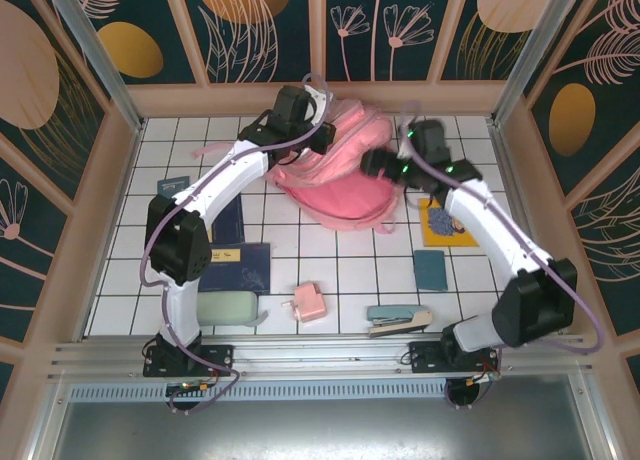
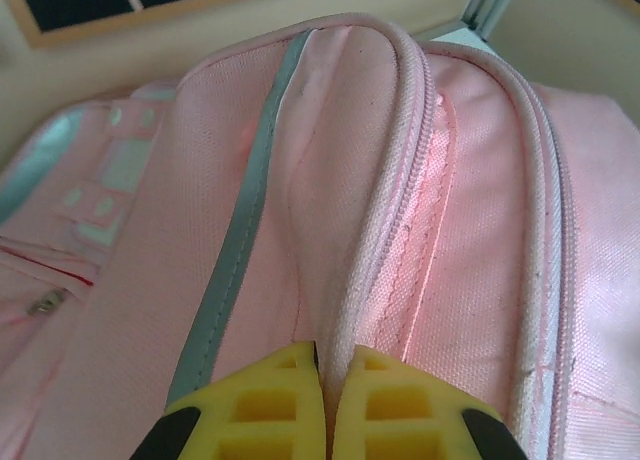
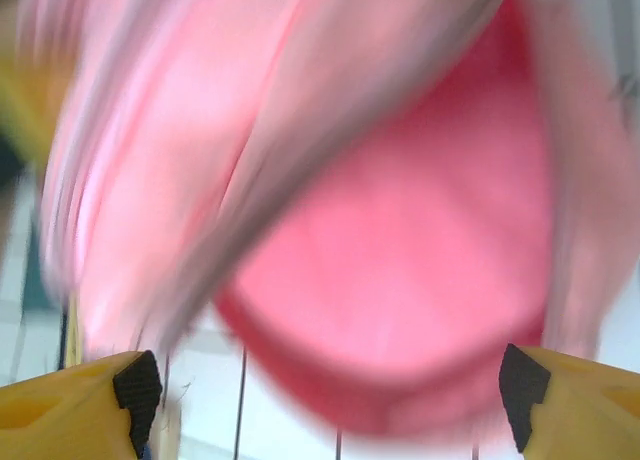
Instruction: Pack the student bag
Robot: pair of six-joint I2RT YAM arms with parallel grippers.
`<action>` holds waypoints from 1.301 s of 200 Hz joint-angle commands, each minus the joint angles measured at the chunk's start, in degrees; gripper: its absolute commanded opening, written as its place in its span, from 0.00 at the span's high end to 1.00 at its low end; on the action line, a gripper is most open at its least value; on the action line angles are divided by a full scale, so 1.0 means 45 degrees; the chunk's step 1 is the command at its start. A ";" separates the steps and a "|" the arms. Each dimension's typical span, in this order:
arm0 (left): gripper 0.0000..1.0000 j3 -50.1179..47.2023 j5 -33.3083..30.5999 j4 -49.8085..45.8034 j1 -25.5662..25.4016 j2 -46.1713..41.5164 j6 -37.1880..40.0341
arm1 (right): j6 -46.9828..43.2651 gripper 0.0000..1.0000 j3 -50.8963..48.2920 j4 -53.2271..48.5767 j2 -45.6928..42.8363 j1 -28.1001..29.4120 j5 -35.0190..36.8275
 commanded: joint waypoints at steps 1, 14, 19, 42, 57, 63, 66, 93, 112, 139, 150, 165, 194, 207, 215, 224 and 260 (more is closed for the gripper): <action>1.00 -0.0722 -0.0773 0.0532 0.0289 -0.0801 -0.1221 | -0.0287 0.13 -0.0985 -0.3401 -0.1239 0.2432 0.0110; 1.00 -0.0781 -0.0753 0.0400 0.0395 -0.0724 -0.1409 | 0.0195 0.14 -0.1507 -0.4419 -0.1345 0.4241 0.0793; 1.00 -0.0874 -0.0746 0.0447 0.0443 -0.0722 -0.1496 | 0.0489 0.14 -0.1713 -0.4702 -0.1373 0.4901 0.1002; 1.00 -0.1208 -0.0219 0.0692 0.0626 -0.0733 -0.2020 | 0.1995 0.16 -0.2644 -0.5692 -0.1369 0.7168 0.0854; 1.00 -0.1115 0.0156 0.0628 0.0632 -0.0655 -0.2107 | 0.2611 0.17 -0.2991 -0.6336 -0.1477 0.8478 0.0395; 1.00 -0.1109 0.0174 0.0598 0.0627 -0.0644 -0.2079 | 0.2823 0.17 -0.3027 -0.6623 -0.1554 0.8962 0.0215; 1.00 -0.1126 0.0165 0.0595 0.0625 -0.0669 -0.2093 | 0.2954 0.18 -0.3056 -0.6785 -0.1645 0.9258 0.0055; 1.00 -0.1182 -0.0028 0.0595 0.0625 -0.0797 -0.2008 | 0.3966 0.18 -0.3635 -0.7257 -0.2321 1.0726 -0.1073; 0.99 -0.1168 -0.0022 0.0595 0.0625 -0.0822 -0.1986 | 0.4496 0.20 -0.4345 -0.7367 -0.2575 1.1313 -0.1417; 0.99 -0.1148 0.0011 0.0542 0.0640 -0.0764 -0.1962 | 0.4667 0.22 -0.5347 -0.6979 -0.2126 1.1331 -0.1028; 0.99 -0.1133 0.0011 0.0556 0.0625 -0.0774 -0.1966 | 0.4665 0.22 -0.5613 -0.6671 -0.1814 1.1259 -0.0866; 0.99 -0.1147 -0.0001 0.0556 0.0626 -0.0783 -0.1945 | 0.4643 0.22 -0.5982 -0.6145 -0.1424 1.0991 -0.0618; 0.99 -0.1160 0.0015 0.0565 0.0625 -0.0799 -0.1898 | 0.4351 0.23 -0.6155 -0.5750 -0.0511 0.9421 0.1179; 0.99 -0.1149 -0.0001 0.0570 0.0625 -0.0781 -0.1894 | 0.4299 0.22 -0.5894 -0.5490 -0.0180 0.8545 0.2341; 0.99 -0.1148 0.0008 0.0570 0.0642 -0.0774 -0.1867 | 0.4205 0.22 -0.5806 -0.5083 -0.0035 0.8020 0.2522; 0.99 -0.1146 0.0018 0.0556 0.0625 -0.0761 -0.1826 | 0.4210 0.22 -0.5604 -0.4796 0.0153 0.7552 0.3279; 0.99 -0.1159 -0.0091 0.0556 0.0636 -0.0806 -0.1744 | 0.3897 0.18 -0.5063 -0.3222 -0.0308 0.6476 0.3898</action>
